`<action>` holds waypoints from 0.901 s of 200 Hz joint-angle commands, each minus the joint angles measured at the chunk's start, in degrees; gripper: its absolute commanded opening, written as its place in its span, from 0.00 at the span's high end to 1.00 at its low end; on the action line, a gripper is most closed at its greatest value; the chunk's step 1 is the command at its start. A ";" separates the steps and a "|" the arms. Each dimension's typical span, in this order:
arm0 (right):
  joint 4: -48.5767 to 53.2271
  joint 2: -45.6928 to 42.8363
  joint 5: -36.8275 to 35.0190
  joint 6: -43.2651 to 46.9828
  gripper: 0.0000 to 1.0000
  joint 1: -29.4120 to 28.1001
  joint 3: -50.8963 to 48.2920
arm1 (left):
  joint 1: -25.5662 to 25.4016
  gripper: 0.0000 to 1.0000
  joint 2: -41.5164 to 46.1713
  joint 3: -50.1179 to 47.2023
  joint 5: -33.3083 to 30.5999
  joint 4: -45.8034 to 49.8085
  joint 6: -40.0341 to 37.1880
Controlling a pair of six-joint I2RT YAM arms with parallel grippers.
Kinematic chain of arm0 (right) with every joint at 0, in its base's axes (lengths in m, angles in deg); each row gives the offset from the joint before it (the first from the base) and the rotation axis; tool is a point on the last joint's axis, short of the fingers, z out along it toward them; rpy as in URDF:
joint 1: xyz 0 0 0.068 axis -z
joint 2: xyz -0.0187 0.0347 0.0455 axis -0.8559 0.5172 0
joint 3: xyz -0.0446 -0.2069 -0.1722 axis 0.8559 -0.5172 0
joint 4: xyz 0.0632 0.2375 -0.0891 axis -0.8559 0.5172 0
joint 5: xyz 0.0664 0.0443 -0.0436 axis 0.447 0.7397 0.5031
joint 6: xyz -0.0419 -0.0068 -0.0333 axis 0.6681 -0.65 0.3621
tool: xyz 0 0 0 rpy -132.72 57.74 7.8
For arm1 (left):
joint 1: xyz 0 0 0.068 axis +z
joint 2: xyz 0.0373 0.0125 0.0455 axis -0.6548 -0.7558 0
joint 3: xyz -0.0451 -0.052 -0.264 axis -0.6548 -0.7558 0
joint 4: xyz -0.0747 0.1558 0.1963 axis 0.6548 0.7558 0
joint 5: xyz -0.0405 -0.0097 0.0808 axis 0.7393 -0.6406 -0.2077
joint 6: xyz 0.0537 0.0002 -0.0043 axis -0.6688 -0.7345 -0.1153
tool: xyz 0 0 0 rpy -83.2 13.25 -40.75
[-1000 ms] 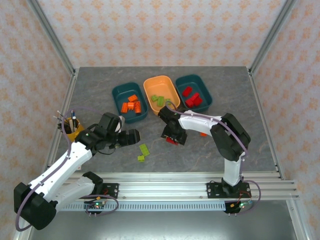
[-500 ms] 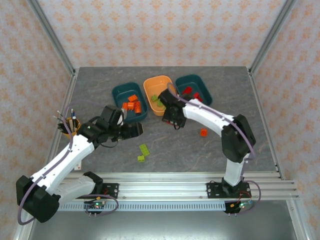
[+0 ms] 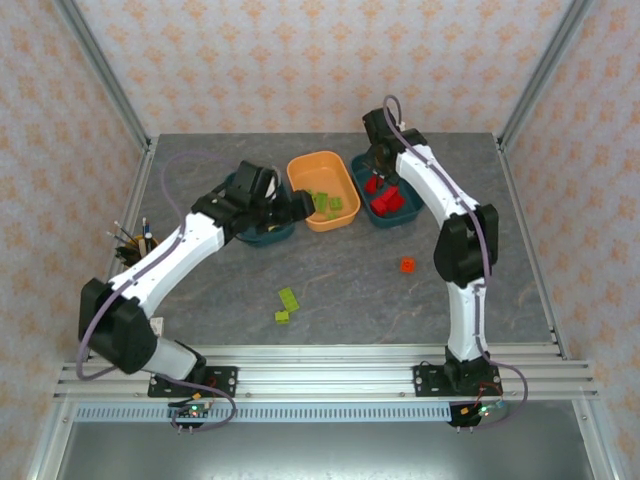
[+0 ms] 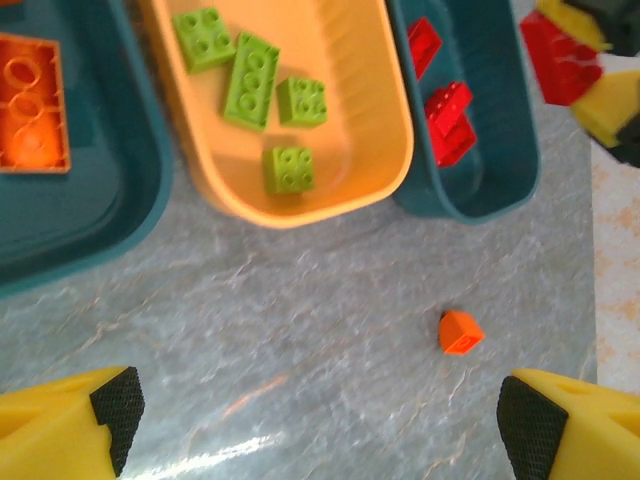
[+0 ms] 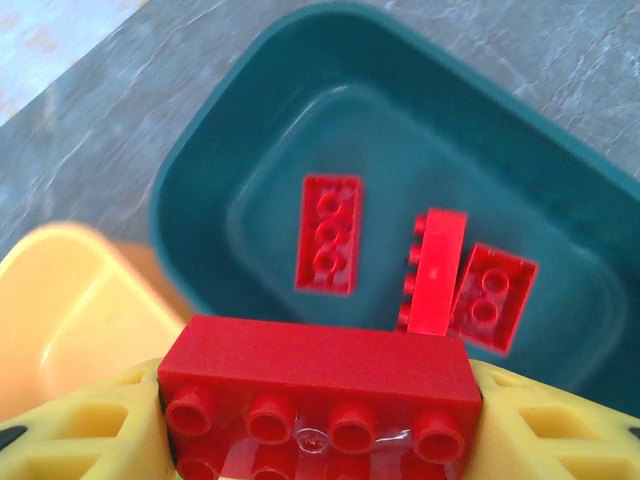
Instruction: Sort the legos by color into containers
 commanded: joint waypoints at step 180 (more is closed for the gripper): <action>6.24 25.23 -10.18 -11.81 0.25 3.05 26.91 | -3.65 0.06 -15.28 17.02 6.23 -5.03 -2.70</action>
